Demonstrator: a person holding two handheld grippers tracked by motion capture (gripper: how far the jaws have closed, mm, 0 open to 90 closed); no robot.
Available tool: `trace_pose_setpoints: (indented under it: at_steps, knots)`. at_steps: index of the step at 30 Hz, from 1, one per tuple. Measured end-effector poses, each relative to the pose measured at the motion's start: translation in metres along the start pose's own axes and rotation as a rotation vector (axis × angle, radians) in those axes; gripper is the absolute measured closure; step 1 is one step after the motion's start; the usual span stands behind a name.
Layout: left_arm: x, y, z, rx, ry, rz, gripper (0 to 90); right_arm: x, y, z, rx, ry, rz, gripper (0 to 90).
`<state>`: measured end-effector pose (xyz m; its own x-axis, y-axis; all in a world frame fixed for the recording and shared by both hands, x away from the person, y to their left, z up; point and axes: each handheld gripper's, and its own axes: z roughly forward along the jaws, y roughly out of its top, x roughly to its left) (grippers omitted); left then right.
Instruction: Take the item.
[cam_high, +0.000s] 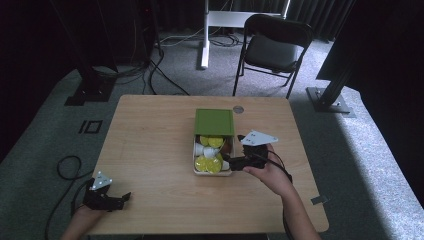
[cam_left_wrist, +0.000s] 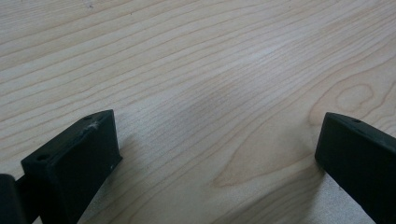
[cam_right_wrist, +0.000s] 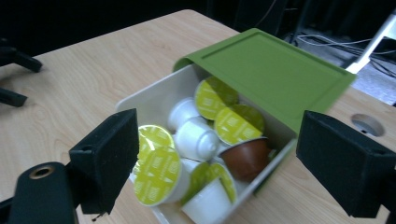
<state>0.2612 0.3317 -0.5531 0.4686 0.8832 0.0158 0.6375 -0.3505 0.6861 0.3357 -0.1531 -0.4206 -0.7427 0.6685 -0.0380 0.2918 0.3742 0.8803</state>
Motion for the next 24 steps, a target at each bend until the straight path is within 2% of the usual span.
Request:
trace_pose_setpoints:
  at_steps: [5,13,24]
  knots:
    - [0.0,0.0,0.0,0.0,0.0,0.0,0.5,0.008,-0.001,0.01,0.004,0.029,-0.004,13.6]
    - [0.0,0.0,0.0,0.0,0.0,0.0,0.5,0.022,-0.009,0.03,0.042,0.064,-0.021,13.9]
    - [0.0,0.0,0.0,0.0,0.0,-0.002,0.5,0.033,-0.024,0.048,0.081,0.066,-0.025,16.4]
